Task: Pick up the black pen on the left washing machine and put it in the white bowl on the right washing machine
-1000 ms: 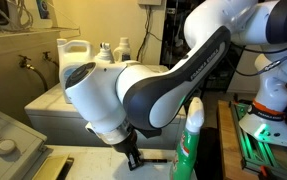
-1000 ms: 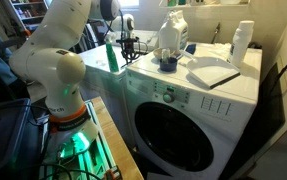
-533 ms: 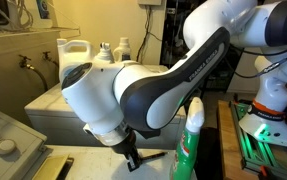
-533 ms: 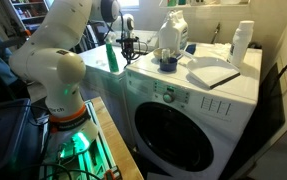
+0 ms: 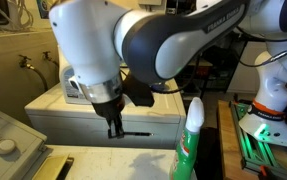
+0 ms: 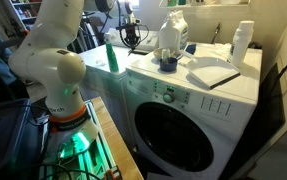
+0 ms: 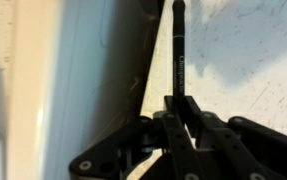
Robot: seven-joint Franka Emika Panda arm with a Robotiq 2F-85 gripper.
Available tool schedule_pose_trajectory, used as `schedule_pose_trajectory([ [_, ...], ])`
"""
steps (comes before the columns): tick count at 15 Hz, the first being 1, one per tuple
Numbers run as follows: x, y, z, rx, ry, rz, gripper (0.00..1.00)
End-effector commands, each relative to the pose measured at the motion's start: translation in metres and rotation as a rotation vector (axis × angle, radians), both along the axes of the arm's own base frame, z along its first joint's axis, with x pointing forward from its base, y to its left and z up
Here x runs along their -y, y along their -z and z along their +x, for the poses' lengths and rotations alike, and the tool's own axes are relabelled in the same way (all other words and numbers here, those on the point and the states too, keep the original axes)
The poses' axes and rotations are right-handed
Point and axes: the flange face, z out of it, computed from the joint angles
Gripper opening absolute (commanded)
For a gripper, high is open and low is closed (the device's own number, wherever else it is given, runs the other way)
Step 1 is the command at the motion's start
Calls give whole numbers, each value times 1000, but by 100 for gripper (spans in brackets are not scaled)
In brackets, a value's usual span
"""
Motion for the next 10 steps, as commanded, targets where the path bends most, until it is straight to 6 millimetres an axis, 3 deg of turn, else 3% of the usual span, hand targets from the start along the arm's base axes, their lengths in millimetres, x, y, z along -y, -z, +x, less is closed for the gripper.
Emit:
schedule_pose_trajectory([
  [1, 43, -59, 12, 157, 93, -84, 3],
  [3, 72, -83, 24, 237, 148, -130, 3],
  [5, 102, -94, 34, 309, 211, -178, 3],
  [7, 103, -92, 34, 345, 340, -85, 3],
  [8, 95, -97, 46, 314, 259, -113, 14],
  [9, 98, -96, 46, 330, 293, -100, 14],
  [10, 100, -91, 49, 335, 364, -105, 3],
])
